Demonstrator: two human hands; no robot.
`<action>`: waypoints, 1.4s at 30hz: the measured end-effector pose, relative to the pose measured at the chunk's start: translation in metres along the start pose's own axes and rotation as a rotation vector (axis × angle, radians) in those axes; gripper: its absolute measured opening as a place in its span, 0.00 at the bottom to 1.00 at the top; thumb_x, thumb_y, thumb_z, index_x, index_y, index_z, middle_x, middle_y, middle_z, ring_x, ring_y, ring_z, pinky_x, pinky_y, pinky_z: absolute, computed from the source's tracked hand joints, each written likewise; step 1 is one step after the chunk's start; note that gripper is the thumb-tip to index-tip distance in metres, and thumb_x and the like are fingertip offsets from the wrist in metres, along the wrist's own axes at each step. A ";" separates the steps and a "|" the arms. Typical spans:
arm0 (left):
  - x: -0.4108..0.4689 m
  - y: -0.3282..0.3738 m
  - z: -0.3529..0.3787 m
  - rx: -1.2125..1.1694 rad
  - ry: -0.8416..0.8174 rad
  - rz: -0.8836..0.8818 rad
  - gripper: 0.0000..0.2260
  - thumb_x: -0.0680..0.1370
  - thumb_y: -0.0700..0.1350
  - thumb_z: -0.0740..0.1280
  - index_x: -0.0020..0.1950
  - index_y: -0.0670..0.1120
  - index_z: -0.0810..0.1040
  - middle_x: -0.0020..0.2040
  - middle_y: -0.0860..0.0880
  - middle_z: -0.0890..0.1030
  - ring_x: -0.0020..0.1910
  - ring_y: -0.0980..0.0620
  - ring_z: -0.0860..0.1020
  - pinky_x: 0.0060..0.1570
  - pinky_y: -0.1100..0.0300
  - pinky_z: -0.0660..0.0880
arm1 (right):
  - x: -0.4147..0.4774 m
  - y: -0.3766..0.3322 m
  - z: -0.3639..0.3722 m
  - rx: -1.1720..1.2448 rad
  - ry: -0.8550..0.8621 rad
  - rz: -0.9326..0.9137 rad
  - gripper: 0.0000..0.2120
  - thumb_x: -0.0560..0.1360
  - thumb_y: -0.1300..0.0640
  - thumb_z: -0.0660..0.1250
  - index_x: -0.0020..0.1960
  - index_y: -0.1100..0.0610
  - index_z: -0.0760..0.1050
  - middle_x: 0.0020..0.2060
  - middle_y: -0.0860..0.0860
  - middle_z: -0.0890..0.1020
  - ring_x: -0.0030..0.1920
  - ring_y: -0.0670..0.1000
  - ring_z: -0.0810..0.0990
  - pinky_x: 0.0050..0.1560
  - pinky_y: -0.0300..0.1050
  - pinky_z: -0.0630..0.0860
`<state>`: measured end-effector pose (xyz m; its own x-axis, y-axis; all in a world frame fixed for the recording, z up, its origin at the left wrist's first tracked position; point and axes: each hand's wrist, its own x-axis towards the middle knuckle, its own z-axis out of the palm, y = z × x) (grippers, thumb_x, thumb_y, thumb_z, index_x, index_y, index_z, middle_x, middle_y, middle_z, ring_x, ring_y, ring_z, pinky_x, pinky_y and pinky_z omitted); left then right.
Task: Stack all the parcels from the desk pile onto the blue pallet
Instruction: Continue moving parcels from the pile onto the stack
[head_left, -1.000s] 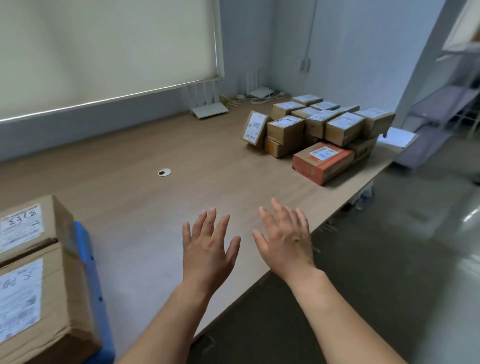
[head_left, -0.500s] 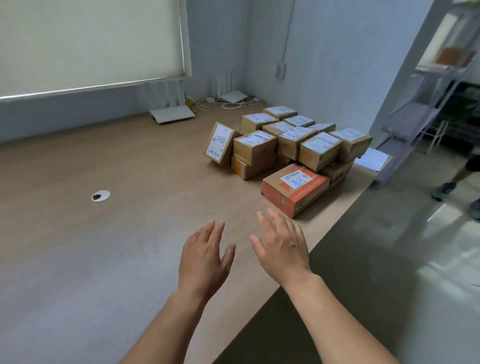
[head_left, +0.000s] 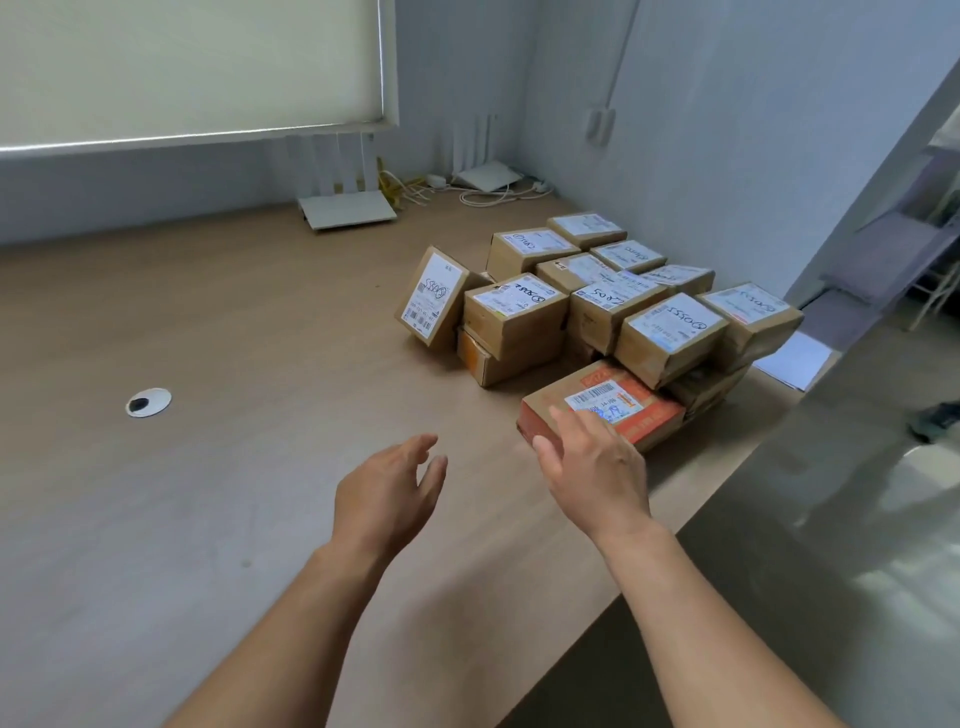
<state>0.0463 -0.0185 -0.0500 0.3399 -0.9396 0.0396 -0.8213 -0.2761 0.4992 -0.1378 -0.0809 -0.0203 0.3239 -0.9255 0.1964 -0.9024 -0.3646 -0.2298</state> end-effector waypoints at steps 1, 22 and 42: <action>0.007 0.003 0.001 0.005 0.010 -0.006 0.18 0.80 0.56 0.56 0.69 0.56 0.69 0.62 0.56 0.78 0.62 0.55 0.74 0.54 0.59 0.71 | 0.010 0.005 0.001 0.000 -0.006 0.002 0.17 0.79 0.50 0.58 0.65 0.56 0.70 0.58 0.55 0.76 0.58 0.55 0.73 0.55 0.49 0.69; 0.196 0.103 0.055 -0.212 0.042 -0.341 0.23 0.80 0.56 0.57 0.74 0.50 0.64 0.67 0.50 0.74 0.64 0.48 0.73 0.60 0.53 0.71 | 0.239 0.110 0.059 0.519 -0.269 0.163 0.27 0.79 0.48 0.58 0.73 0.61 0.60 0.69 0.57 0.68 0.68 0.56 0.67 0.68 0.52 0.65; 0.226 0.110 0.076 -0.505 -0.029 -0.470 0.20 0.81 0.46 0.60 0.73 0.52 0.64 0.67 0.52 0.73 0.63 0.51 0.72 0.60 0.51 0.74 | 0.260 0.122 0.073 0.730 -0.449 0.192 0.25 0.81 0.54 0.55 0.75 0.54 0.53 0.68 0.54 0.70 0.65 0.55 0.70 0.61 0.50 0.68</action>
<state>-0.0020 -0.2761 -0.0516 0.5895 -0.7502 -0.2995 -0.2729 -0.5340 0.8003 -0.1435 -0.3734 -0.0666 0.4054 -0.8744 -0.2668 -0.5954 -0.0311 -0.8029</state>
